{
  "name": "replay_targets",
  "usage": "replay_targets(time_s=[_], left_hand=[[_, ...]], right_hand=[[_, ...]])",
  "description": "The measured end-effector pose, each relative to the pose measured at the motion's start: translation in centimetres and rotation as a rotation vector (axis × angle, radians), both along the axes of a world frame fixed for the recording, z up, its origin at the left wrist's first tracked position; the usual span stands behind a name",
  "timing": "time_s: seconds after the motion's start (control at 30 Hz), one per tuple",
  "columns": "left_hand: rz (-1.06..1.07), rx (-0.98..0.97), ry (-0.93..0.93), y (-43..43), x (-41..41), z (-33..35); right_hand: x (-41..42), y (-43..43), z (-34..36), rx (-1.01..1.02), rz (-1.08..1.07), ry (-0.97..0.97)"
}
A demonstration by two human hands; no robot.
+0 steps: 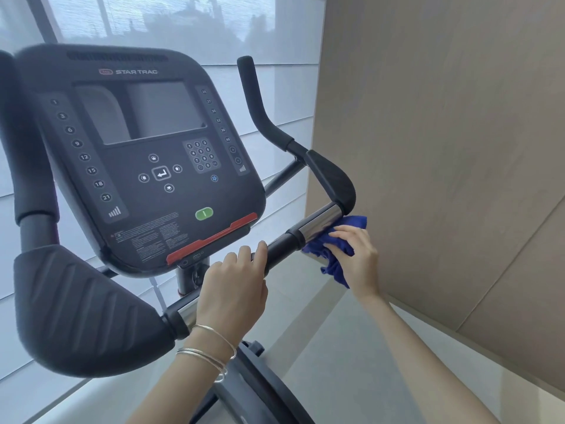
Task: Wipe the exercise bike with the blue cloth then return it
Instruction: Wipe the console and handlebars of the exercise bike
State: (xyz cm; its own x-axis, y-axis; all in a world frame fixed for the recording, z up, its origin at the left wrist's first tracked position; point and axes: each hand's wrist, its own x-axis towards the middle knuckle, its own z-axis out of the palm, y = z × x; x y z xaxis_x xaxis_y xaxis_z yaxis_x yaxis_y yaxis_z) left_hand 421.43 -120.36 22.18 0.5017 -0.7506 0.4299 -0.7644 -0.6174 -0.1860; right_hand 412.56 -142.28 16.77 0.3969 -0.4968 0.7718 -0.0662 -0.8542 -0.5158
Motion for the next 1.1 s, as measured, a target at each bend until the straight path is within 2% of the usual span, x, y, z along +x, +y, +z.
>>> replay_targets(time_s=[0.1, 0.27, 0.37, 0.5, 0.57, 0.63, 0.77, 0.83, 1.0, 1.1], left_hand=[[0.001, 0.000, -0.003, 0.0, 0.1, 0.0], [-0.001, -0.001, 0.001, 0.1, 0.0, 0.1], [0.001, 0.000, 0.005, 0.0, 0.1, 0.0], [0.006, -0.004, 0.012, 0.0, 0.2, -0.1], [0.006, -0.004, 0.026, 0.0, 0.1, 0.0], [0.007, -0.006, 0.028, 0.0, 0.0, 0.0], [-0.001, -0.010, 0.025, 0.0, 0.0, 0.2], [-0.007, 0.000, 0.043, 0.0, -0.1, 0.1], [0.003, -0.005, 0.067, 0.0, 0.0, 0.3], [0.010, 0.002, 0.065, 0.1, -0.1, 0.4]], right_hand=[[-0.2, 0.3, -0.1, -0.079, 0.059, 0.040], [-0.1, -1.3, 1.1, 0.090, -0.044, -0.033], [-1.2, -0.9, 1.8, -0.007, -0.005, -0.027], [-3.0, 0.0, 5.4, -0.082, 0.040, -0.215], [-2.5, 0.0, 8.2, -0.088, 0.072, -0.241], [-1.3, 0.3, 10.1, -0.098, 0.116, -0.150], [1.9, 1.6, 9.2, -0.246, 0.142, 0.419], [2.9, 1.6, 8.5, -0.269, 0.110, 0.576], [4.6, -0.5, 10.2, -0.160, 0.122, 0.688], [4.6, -0.9, 10.1, -0.114, 0.134, 0.614]])
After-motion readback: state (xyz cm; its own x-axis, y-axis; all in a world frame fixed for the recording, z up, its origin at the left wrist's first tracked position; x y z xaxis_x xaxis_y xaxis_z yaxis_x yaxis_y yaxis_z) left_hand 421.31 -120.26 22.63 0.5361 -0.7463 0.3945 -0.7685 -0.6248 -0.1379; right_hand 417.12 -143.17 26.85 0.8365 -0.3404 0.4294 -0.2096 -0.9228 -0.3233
